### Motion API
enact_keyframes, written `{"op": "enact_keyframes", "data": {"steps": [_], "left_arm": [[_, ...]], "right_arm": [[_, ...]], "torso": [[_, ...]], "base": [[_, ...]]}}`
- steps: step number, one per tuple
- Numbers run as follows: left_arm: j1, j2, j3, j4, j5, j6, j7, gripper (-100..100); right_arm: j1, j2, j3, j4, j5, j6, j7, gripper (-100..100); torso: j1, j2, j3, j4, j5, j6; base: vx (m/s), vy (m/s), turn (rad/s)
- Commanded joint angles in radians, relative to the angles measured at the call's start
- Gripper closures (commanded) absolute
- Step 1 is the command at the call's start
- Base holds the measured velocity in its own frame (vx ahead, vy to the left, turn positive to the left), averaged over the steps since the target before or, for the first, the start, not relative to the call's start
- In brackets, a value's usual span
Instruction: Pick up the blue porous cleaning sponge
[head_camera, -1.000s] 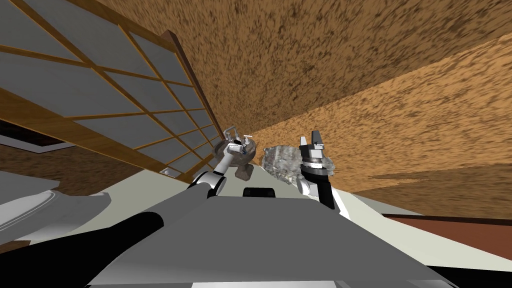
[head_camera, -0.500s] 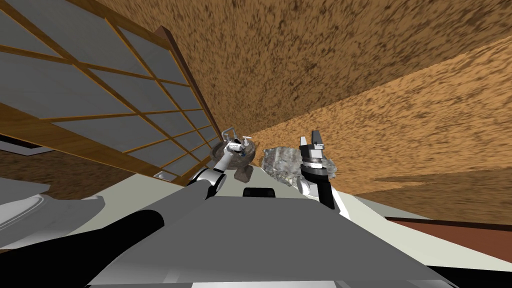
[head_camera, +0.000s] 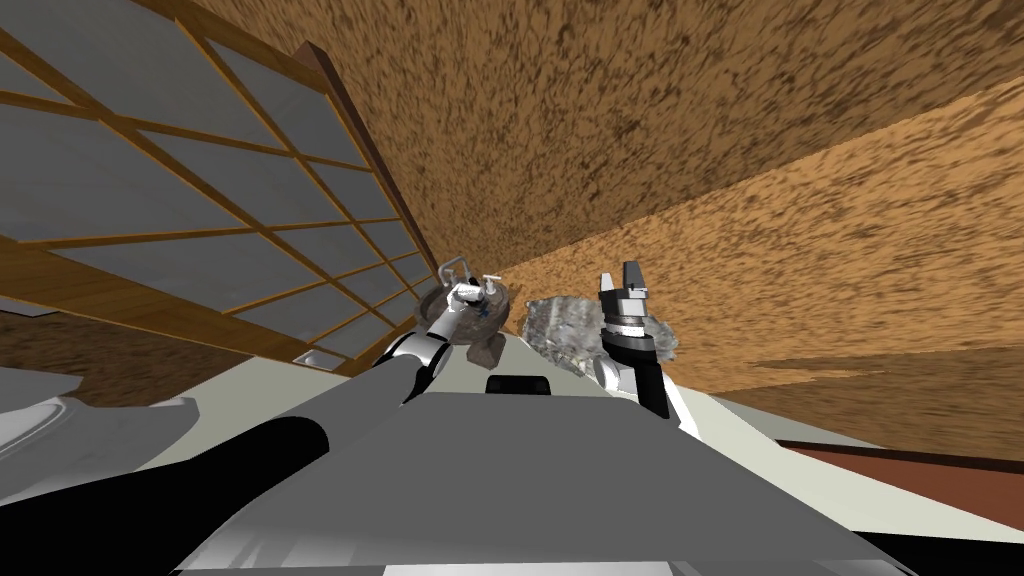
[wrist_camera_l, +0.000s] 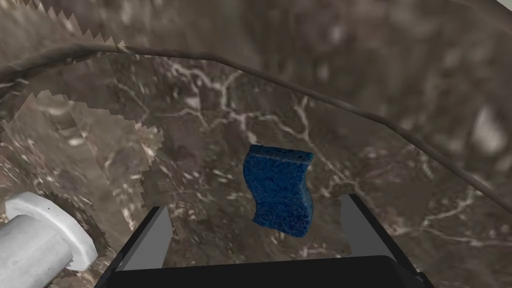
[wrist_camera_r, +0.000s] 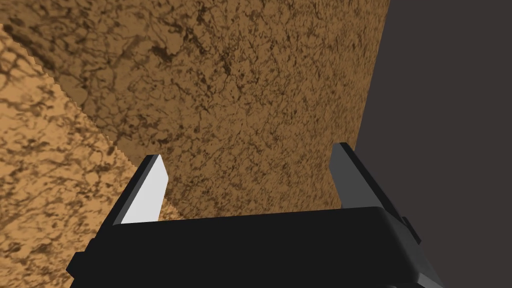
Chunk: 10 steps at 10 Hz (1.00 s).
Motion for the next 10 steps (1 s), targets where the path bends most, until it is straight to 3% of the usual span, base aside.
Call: {"op": "enact_keyframes", "data": {"steps": [1,4,8,10], "left_arm": [[-0.021,0.008,0.000,0.042,0.011,0.050,0.000,-100],[-0.035,0.013,-0.001,0.071,0.019,0.103,0.002,-100],[-0.070,0.028,-0.004,0.149,0.039,0.216,0.009,-100],[-0.067,0.030,-0.003,0.147,0.041,0.217,0.008,-100]], "right_arm": [[0.000,0.000,0.000,0.000,0.000,0.000,0.000,0],[0.000,0.000,0.000,0.000,0.000,0.000,0.000,0],[0.000,0.000,0.000,0.000,0.000,0.000,0.000,0],[0.000,0.000,0.000,0.000,0.000,0.000,0.000,0]], "torso": [[0.000,0.000,0.000,0.000,0.000,0.000],[0.000,0.001,0.000,0.000,0.000,0.000],[0.000,0.000,0.000,0.000,0.000,0.000],[0.000,0.000,0.000,0.000,0.000,0.000]], "base": [[0.060,-0.008,-0.007],[0.059,-0.010,-0.005],[0.076,-0.007,-0.007],[0.049,-0.003,-0.003]]}}
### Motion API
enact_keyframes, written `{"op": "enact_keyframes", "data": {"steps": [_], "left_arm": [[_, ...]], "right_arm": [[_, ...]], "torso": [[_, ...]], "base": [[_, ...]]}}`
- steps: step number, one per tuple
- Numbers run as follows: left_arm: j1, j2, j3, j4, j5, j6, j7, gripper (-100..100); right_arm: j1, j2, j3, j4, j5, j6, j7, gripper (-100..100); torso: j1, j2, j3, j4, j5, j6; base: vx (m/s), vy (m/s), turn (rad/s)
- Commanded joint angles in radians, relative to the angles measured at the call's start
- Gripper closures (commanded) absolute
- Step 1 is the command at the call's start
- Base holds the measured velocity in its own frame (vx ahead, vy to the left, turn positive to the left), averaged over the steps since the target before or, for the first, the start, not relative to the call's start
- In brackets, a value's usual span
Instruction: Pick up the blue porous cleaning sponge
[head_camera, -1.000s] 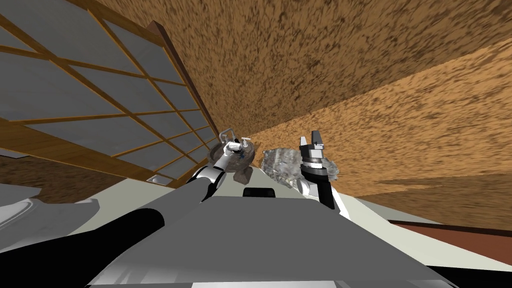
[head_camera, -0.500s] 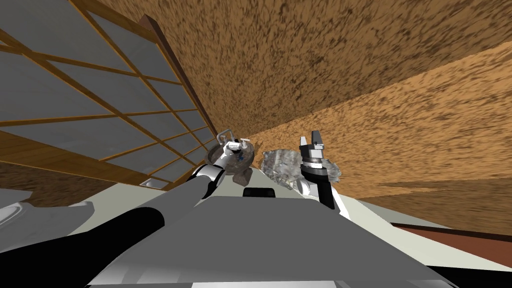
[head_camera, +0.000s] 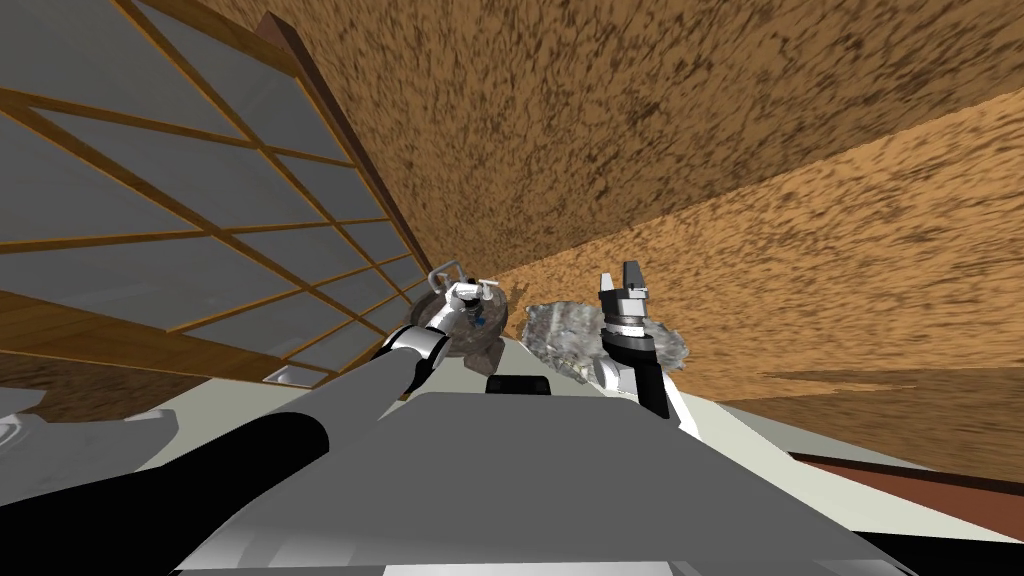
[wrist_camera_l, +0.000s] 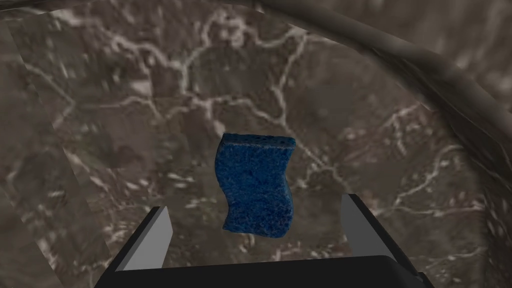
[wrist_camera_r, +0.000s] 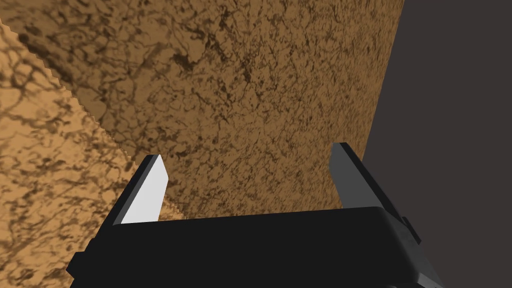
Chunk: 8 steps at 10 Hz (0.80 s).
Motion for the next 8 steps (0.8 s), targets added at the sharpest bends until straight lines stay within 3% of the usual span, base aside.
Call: {"op": "enact_keyframes", "data": {"steps": [1,2,4,5,6,8], "left_arm": [[0.000,0.000,0.000,0.000,0.000,0.000,0.000,0],[0.015,-0.008,0.000,0.018,-0.008,-0.033,-0.002,-100],[0.028,-0.014,-0.001,0.033,-0.015,-0.060,-0.003,-100],[0.019,-0.012,0.000,0.032,-0.012,-0.049,-0.003,-100],[0.019,-0.012,0.000,0.034,-0.012,-0.053,-0.004,100],[0.019,-0.011,0.000,0.034,-0.012,-0.052,-0.003,100]], "right_arm": [[0.000,0.000,0.000,0.000,0.000,0.000,0.000,0],[0.000,0.000,0.000,0.000,0.000,0.000,0.000,0],[0.000,0.000,0.000,0.000,0.000,0.000,0.000,0],[0.000,0.000,0.000,0.000,0.000,0.000,0.000,0],[0.000,0.000,0.000,0.000,0.000,0.000,0.000,0],[0.000,0.000,0.000,0.000,0.000,0.000,0.000,0]], "torso": [[0.000,0.000,0.000,0.000,0.000,0.000],[0.000,0.002,0.001,0.000,0.000,0.000],[0.001,0.002,0.001,0.000,0.000,0.000],[0.001,0.002,0.001,0.001,0.000,0.000],[0.001,0.002,0.001,0.001,0.000,0.000],[0.001,0.002,0.001,0.000,0.001,0.001]], "base": [[0.006,0.000,0.000],[0.018,0.007,-0.023],[0.015,0.012,-0.023],[0.005,0.004,-0.003],[0.000,0.000,0.000],[0.000,0.000,0.000]]}}
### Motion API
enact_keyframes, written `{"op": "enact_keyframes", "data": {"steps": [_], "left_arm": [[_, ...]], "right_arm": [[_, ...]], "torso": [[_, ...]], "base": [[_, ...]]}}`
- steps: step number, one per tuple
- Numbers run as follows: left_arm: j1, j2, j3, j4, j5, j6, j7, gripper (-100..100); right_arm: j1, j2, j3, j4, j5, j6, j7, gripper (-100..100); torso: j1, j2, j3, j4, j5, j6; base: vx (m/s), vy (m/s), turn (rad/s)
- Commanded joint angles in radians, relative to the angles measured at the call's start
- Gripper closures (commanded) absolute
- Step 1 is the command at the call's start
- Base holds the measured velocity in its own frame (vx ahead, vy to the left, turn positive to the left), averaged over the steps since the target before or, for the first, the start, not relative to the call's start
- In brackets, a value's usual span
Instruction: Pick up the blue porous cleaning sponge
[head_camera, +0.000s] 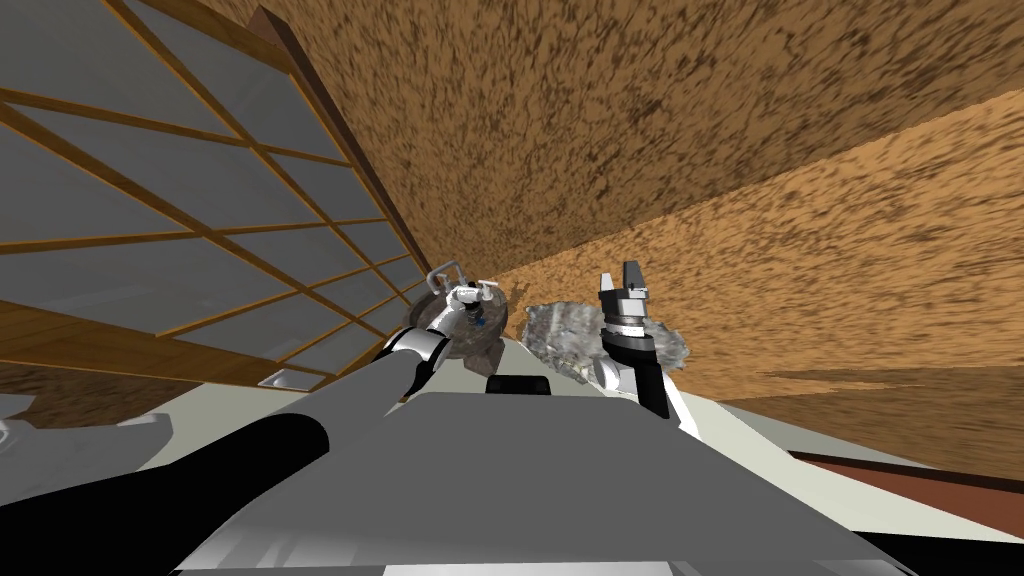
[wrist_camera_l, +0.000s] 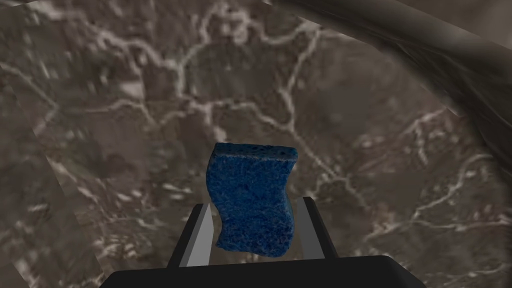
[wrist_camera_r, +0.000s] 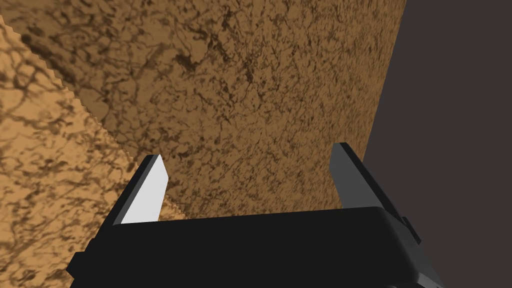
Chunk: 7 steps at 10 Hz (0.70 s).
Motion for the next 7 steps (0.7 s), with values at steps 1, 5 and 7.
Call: {"op": "enact_keyframes", "data": {"steps": [1,5,7], "left_arm": [[0.000,0.000,0.000,0.000,0.000,0.000,0.000,100],[-0.015,0.010,0.000,-0.030,0.011,0.045,0.003,100],[-0.008,0.008,-0.001,-0.033,0.008,0.039,0.004,0]], "right_arm": [[0.000,0.000,0.000,0.000,0.000,0.000,0.000,0],[0.000,0.000,0.000,0.000,0.000,0.000,0.000,0],[0.000,0.000,0.000,0.000,0.000,0.000,0.000,0]], "torso": [[0.000,0.000,0.000,0.000,0.000,0.000],[0.000,0.001,0.001,0.001,0.000,0.000],[-0.001,0.001,0.001,0.000,0.000,0.000]], "base": [[0.000,0.000,0.000],[-0.008,-0.006,0.015],[-0.004,-0.003,0.001]]}}
